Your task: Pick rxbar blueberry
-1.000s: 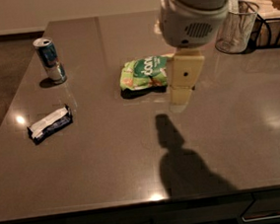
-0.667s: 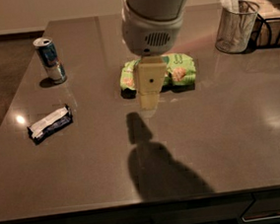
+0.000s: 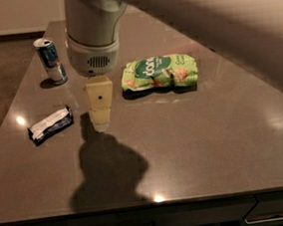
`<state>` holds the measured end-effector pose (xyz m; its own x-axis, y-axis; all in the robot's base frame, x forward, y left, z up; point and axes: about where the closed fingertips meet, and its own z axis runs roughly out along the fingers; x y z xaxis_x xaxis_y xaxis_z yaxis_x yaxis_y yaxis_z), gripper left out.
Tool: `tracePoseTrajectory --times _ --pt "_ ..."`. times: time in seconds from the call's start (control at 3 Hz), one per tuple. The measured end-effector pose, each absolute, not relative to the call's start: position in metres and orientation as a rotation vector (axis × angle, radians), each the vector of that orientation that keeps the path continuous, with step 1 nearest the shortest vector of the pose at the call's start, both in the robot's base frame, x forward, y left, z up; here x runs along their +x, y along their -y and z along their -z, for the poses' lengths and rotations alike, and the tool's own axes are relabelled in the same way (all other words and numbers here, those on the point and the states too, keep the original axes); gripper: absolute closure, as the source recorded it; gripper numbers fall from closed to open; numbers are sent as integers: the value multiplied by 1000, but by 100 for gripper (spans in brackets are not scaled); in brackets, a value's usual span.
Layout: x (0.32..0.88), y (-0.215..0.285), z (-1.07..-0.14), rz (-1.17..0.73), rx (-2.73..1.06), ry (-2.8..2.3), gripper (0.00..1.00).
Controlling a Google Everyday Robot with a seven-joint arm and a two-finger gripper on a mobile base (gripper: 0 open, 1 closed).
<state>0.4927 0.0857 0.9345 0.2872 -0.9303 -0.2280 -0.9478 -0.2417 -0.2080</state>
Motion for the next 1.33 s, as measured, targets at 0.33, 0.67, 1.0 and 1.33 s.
tracePoseTrajectory --times 0.33,0.67,1.0,1.33 --pt "494 -130 -913 -128 -2324 -1636 0" --pt "493 -168 -891 -138 -2365 -1593 0" --pt "495 -199 -868 -131 -2417 -1580 0" --pt "499 -219 -852 -130 -2468 -1574 0"
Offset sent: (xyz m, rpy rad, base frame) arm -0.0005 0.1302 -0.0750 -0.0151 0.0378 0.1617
